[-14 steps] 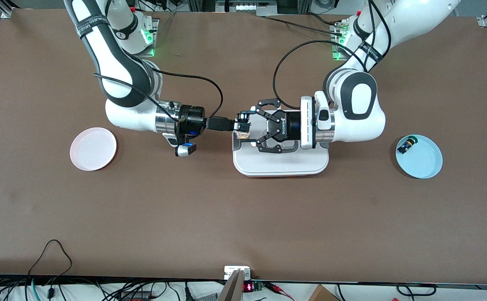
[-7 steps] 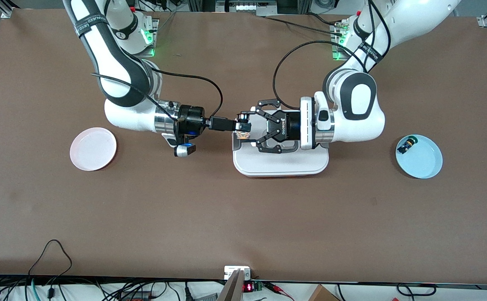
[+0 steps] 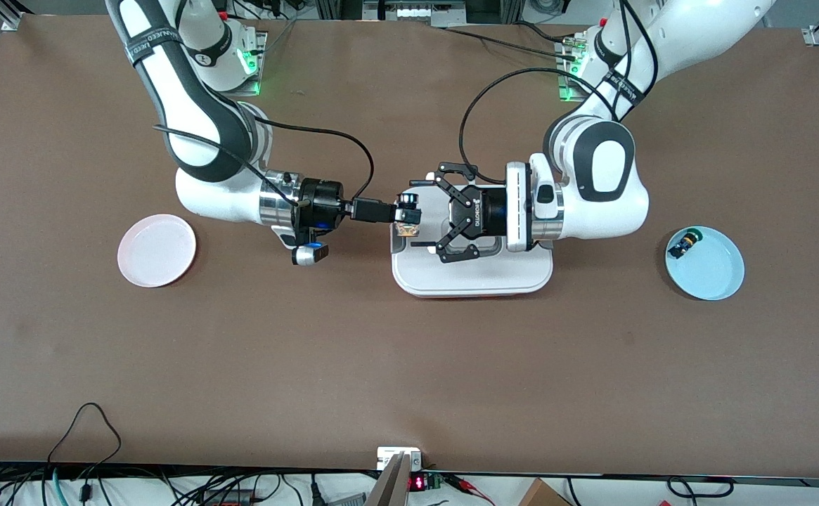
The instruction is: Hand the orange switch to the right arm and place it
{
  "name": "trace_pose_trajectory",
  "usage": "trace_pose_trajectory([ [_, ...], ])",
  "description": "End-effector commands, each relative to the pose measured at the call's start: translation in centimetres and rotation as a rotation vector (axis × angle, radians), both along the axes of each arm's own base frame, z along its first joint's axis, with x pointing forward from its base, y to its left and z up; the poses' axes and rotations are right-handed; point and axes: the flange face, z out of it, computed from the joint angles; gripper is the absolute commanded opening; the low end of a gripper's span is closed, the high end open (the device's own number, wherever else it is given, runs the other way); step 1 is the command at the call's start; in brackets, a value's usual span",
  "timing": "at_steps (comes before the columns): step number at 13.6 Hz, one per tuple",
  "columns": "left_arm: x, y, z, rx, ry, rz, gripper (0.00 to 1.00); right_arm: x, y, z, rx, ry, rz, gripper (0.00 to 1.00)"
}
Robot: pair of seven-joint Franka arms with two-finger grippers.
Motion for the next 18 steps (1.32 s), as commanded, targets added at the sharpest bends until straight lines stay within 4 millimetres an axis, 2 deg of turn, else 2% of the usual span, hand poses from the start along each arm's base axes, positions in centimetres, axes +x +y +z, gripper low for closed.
trace_pose_trajectory([
  [1,0.0,0.3,0.8,-0.030,0.022,0.018,1.00,0.4,-0.1,0.3,0.014,-0.002,-0.008,0.00],
  [3,0.1,0.5,1.4,-0.025,0.059,0.017,1.00,0.8,-0.8,0.4,0.010,-0.011,-0.018,0.00],
  [7,0.4,1.4,1.2,0.027,0.062,-0.005,1.00,3.1,-5.6,0.8,0.051,-0.027,0.019,0.00],
  [9,0.9,2.7,1.4,0.013,0.050,-0.036,1.00,3.8,-8.1,0.9,0.054,-0.041,0.071,0.00],
  [13,2.0,6.9,1.4,0.095,0.072,-0.123,1.00,4.6,-14.9,1.1,0.048,-0.060,0.196,0.00],
  [15,2.2,9.8,1.3,0.162,0.147,-0.185,1.00,4.5,-18.1,1.1,0.024,-0.063,0.265,0.00],
  [18,1.9,12.6,2.2,0.299,0.288,-0.249,1.00,4.7,-23.1,2.9,-0.073,-0.109,0.388,0.00],
])
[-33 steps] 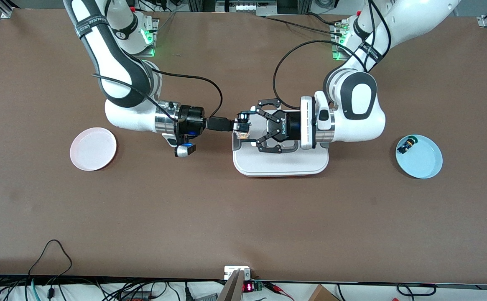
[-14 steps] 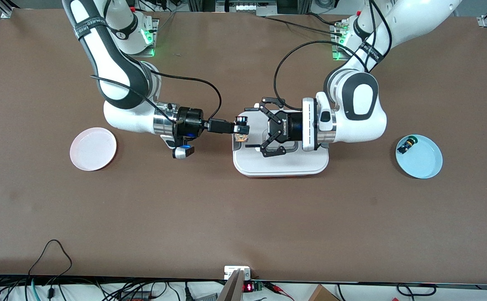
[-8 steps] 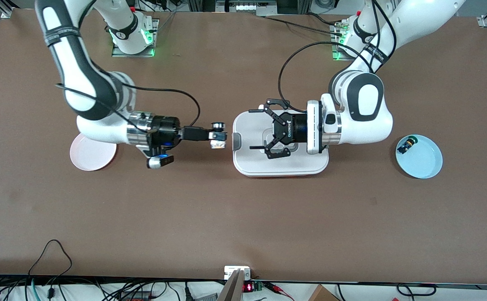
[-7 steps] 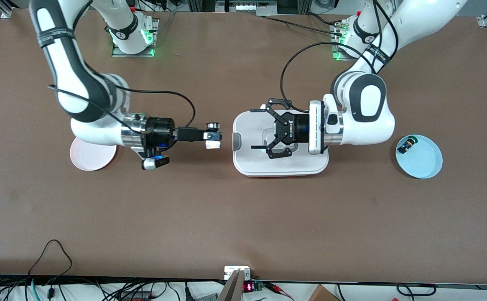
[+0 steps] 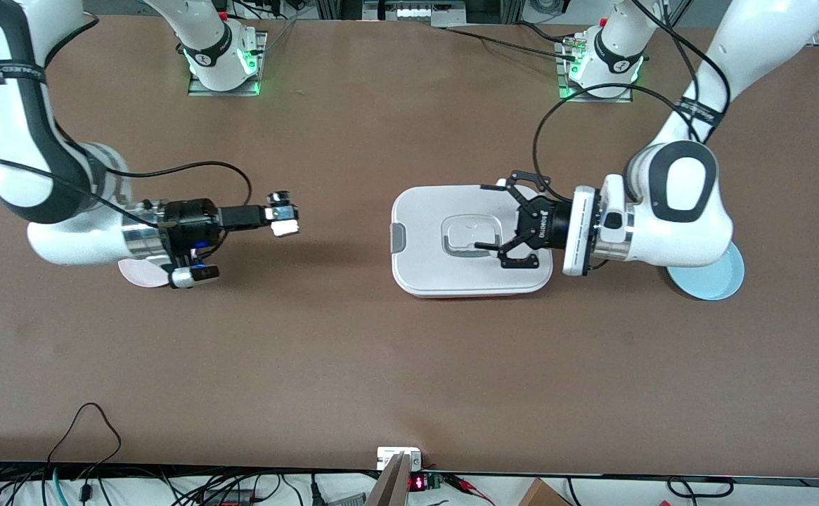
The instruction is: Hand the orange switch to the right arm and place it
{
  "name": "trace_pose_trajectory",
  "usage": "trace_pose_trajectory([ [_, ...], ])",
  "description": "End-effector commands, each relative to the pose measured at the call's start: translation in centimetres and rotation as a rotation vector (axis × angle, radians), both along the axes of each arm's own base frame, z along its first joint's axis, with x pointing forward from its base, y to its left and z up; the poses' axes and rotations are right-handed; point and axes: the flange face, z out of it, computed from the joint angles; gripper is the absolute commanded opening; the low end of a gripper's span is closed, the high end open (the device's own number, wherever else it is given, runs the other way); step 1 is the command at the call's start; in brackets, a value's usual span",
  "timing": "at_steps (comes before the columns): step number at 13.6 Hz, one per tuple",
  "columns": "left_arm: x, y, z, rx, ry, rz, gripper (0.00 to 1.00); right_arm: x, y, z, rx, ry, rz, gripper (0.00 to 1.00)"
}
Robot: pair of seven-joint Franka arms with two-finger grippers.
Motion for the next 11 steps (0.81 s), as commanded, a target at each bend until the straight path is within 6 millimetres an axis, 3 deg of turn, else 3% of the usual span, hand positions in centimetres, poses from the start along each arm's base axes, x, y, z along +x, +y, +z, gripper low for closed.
trace_pose_trajectory([
  [1,-0.4,1.5,2.8,0.121,0.105,-0.043,1.00,0.2,-3.8,3.1,-0.081,-0.062,0.110,0.00],
  [3,-0.7,2.3,3.7,0.240,0.207,-0.080,1.00,0.2,-6.3,4.5,-0.167,-0.085,0.183,0.00],
  [6,-0.7,4.4,6.0,0.471,0.373,-0.109,1.00,-0.2,-9.4,4.8,-0.401,-0.123,0.240,0.00],
  [9,-1.2,7.6,5.6,0.726,0.498,-0.087,1.00,-0.8,-9.3,7.0,-0.771,-0.293,0.294,0.00],
  [11,-1.0,10.4,4.8,0.825,0.524,-0.046,1.00,-1.7,-9.3,5.8,-0.904,-0.325,0.320,0.00],
])
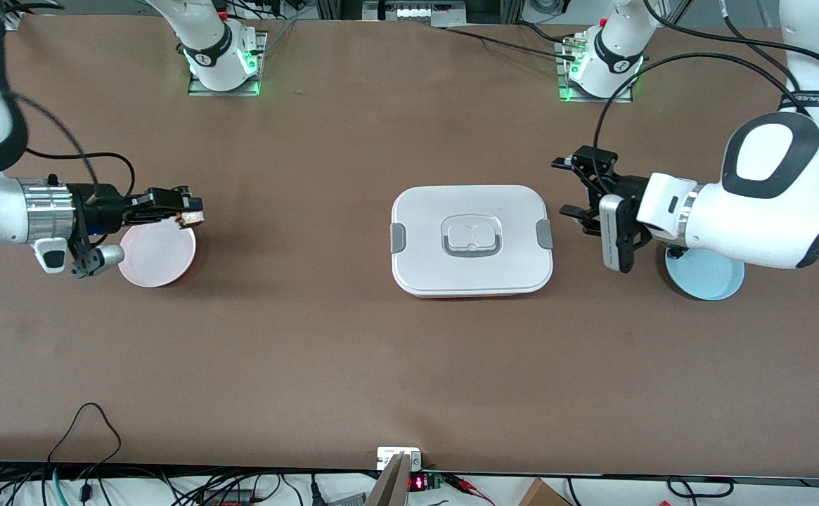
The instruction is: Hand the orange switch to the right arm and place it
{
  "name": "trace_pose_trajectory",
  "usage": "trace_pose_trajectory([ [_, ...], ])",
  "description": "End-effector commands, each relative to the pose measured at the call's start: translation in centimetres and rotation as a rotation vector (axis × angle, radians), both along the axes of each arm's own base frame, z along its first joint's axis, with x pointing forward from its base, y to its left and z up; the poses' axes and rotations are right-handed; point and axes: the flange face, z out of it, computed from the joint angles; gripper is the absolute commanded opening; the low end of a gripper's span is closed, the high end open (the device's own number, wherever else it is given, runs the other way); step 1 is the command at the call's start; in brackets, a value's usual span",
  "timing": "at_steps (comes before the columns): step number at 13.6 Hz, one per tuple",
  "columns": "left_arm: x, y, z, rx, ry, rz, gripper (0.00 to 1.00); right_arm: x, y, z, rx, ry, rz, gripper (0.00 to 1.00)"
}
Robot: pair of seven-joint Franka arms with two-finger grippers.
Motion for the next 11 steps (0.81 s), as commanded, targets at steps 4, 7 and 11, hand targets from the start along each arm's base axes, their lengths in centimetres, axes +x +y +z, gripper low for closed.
trace_pose_trajectory([
  [4,0.8,6.3,-1.0,0.293,-0.021,0.028,1.00,-2.5,-2.5,-8.2,-0.358,-0.169,0.056,0.00],
  [7,1.7,7.8,0.9,0.485,-0.074,0.082,1.00,-2.9,-4.0,-16.6,-0.458,-0.298,0.071,0.00],
  [11,2.4,8.6,4.5,0.706,-0.173,0.159,1.00,-4.8,-7.1,-20.7,-0.517,-0.306,0.079,0.00],
])
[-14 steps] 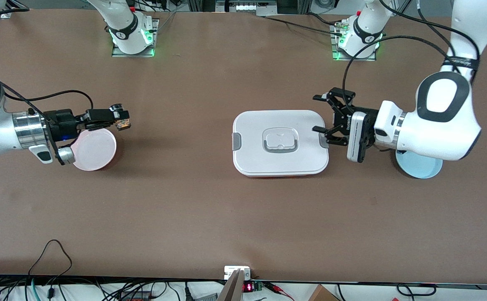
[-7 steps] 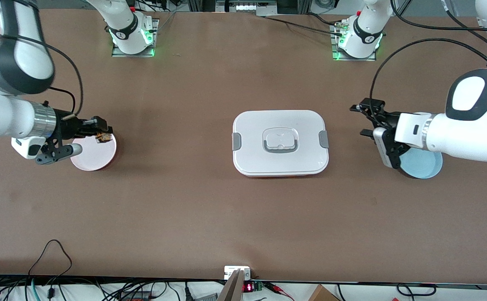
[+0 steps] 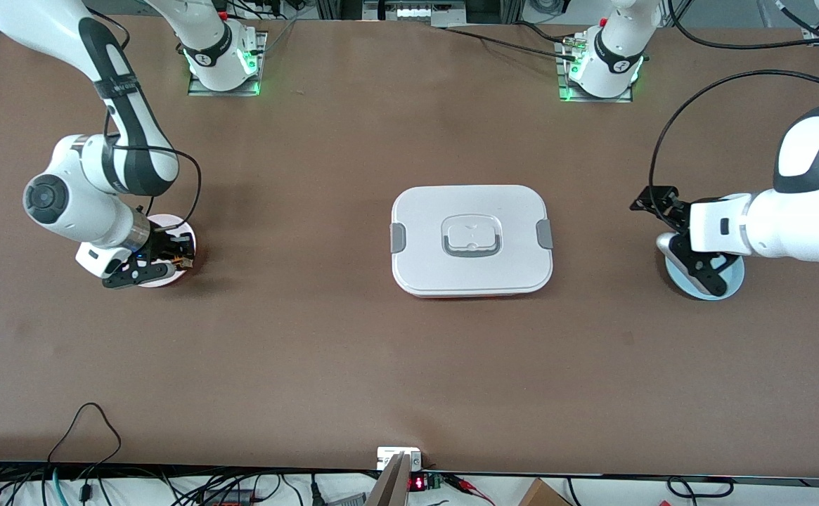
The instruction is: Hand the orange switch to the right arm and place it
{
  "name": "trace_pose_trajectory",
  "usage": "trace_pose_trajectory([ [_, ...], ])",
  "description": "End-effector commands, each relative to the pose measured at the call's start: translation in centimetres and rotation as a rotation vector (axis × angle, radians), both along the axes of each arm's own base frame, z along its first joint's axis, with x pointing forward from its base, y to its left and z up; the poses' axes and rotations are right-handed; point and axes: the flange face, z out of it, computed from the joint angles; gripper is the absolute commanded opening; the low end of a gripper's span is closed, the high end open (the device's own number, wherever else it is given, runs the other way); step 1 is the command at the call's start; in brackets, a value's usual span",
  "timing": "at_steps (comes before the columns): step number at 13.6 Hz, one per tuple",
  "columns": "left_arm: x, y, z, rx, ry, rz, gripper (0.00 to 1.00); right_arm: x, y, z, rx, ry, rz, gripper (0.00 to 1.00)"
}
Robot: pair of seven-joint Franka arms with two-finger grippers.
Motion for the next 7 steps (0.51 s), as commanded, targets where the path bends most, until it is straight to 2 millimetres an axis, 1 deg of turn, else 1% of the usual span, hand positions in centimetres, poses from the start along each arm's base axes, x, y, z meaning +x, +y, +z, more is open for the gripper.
trace_pose_trajectory([
  [1,-0.2,-1.4,3.8,0.174,-0.078,0.047,1.00,-0.8,-2.3,0.6,-0.055,-0.011,0.036,0.00],
  [2,-0.3,-2.8,3.9,0.241,-0.096,0.019,1.00,-0.9,-3.5,-0.1,-0.081,-0.002,0.041,0.00],
  [3,-0.8,-3.4,4.2,0.309,-0.096,-0.014,1.00,-0.9,-4.2,-0.9,-0.089,0.000,0.034,0.00],
  [4,-1.0,-3.4,4.3,0.329,-0.090,-0.022,1.00,-1.0,-5.3,-2.1,-0.094,0.004,0.018,0.00],
  [6,-0.1,-1.6,7.4,0.312,-0.145,0.030,1.00,-1.1,-6.5,-4.3,-0.095,-0.001,0.002,0.00],
  [7,0.1,-0.9,8.2,0.318,-0.165,0.059,1.00,-1.3,-7.0,-5.1,-0.094,0.003,-0.006,0.00],
])
